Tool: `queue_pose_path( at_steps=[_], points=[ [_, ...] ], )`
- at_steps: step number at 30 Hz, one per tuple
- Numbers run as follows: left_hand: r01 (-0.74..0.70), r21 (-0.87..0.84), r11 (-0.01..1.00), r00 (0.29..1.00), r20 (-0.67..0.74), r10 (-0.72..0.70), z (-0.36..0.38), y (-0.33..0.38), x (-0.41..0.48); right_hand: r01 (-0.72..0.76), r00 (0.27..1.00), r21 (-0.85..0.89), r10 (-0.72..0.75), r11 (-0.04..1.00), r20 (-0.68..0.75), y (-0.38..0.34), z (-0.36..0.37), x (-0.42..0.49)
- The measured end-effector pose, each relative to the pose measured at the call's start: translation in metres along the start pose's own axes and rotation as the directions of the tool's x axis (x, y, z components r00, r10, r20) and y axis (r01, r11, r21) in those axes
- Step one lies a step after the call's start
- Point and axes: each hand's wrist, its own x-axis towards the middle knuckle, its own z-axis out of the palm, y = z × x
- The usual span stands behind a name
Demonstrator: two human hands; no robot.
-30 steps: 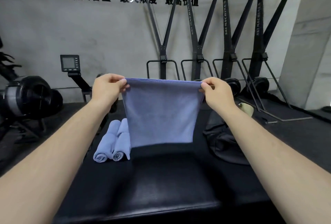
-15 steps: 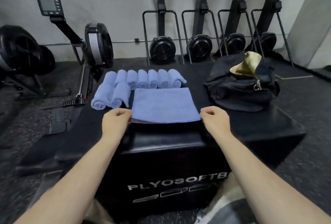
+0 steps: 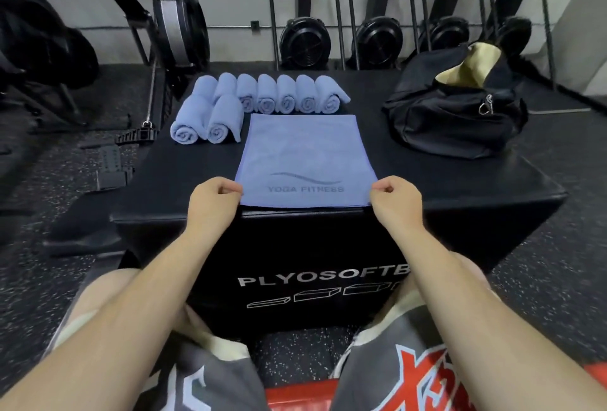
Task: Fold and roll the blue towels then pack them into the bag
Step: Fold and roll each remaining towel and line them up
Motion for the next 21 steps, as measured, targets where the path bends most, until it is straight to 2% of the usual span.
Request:
queue_pose_path(
  at_steps=[5, 7, 9, 10, 13, 16, 19, 21],
  points=[
    [-0.015, 0.054, 0.998, 1.000, -0.003, 0.015, 0.001, 0.003, -0.011, -0.020, 1.000, -0.096, 0.021, 0.995, 0.012, -0.003, 0.001, -0.006],
    [-0.059, 0.179, 0.982, 0.996, -0.054, 0.070, 0.005, 0.004, -0.011, -0.015, 1.000, -0.282, 0.016, 0.959, 0.001, -0.008, 0.002, -0.006],
    [-0.148, 0.374, 0.916, 0.975, -0.103, 0.199, 0.012, 0.010, -0.007, 0.073, 0.996, -0.459, -0.090, 0.885, -0.015, -0.012, 0.008, -0.003],
    [-0.200, 0.410, 0.890, 0.961, -0.095, 0.260, 0.017, 0.015, -0.003, 0.150, 0.986, -0.494, -0.168, 0.857, 0.008, -0.016, 0.014, 0.000],
    [-0.343, 0.389, 0.855, 0.938, 0.087, 0.337, 0.044, 0.033, 0.020, 0.385, 0.923, -0.497, -0.324, 0.778, 0.208, -0.034, 0.042, 0.011],
    [-0.425, 0.449, 0.786, 0.898, 0.317, 0.305, 0.077, 0.045, 0.048, 0.531, 0.837, -0.470, -0.351, 0.705, 0.420, -0.048, 0.076, 0.025],
    [-0.431, 0.590, 0.683, 0.881, 0.440, 0.175, 0.080, 0.036, 0.074, 0.537, 0.806, -0.488, -0.248, 0.688, 0.538, -0.045, 0.088, 0.047],
    [-0.402, 0.661, 0.634, 0.890, 0.444, 0.101, 0.069, 0.025, 0.086, 0.479, 0.834, -0.561, -0.151, 0.675, 0.531, -0.033, 0.082, 0.062]
  ],
)
